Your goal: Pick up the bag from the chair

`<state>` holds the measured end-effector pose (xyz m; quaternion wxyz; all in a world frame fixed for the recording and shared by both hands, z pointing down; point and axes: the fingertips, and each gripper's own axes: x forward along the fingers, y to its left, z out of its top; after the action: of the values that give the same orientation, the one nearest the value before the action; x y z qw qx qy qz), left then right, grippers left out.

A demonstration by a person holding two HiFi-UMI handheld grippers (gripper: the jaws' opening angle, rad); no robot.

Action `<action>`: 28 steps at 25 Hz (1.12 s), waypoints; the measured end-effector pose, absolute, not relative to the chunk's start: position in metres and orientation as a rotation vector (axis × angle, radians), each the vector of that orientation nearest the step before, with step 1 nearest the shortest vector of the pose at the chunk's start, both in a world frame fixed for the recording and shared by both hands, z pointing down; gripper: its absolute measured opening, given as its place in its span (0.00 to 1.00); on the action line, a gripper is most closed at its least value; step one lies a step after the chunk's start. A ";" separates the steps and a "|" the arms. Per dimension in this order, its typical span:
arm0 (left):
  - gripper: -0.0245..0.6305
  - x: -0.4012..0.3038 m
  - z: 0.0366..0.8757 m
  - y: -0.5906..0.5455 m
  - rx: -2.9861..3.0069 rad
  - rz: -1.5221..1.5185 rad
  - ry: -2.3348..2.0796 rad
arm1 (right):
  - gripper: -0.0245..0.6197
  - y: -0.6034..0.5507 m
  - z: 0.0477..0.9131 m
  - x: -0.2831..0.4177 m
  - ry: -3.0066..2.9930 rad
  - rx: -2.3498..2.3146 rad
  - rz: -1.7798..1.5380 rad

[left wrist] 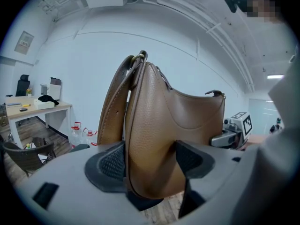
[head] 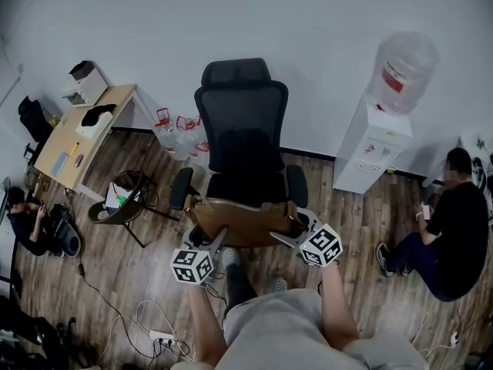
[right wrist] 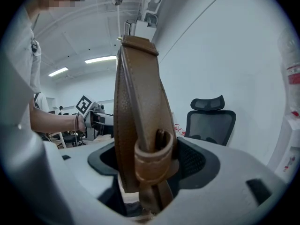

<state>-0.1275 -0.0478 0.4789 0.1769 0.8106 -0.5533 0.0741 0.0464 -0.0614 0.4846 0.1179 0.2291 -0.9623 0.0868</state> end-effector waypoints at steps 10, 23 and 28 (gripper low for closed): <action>0.53 -0.131 0.478 -0.048 2.283 0.190 -1.583 | 0.57 -0.063 0.482 0.044 -2.835 0.679 0.234; 0.53 -0.133 0.485 -0.044 2.265 0.176 -1.589 | 0.57 -0.061 0.489 0.041 -2.828 0.665 0.250; 0.53 -0.131 0.482 -0.047 2.268 0.179 -1.587 | 0.56 -0.063 0.489 0.043 -2.829 0.673 0.267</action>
<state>-0.1312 -0.0470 0.4824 0.1830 0.8038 -0.5625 0.0634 0.0433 -0.0629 0.4890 0.1107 0.2290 -0.9628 0.0909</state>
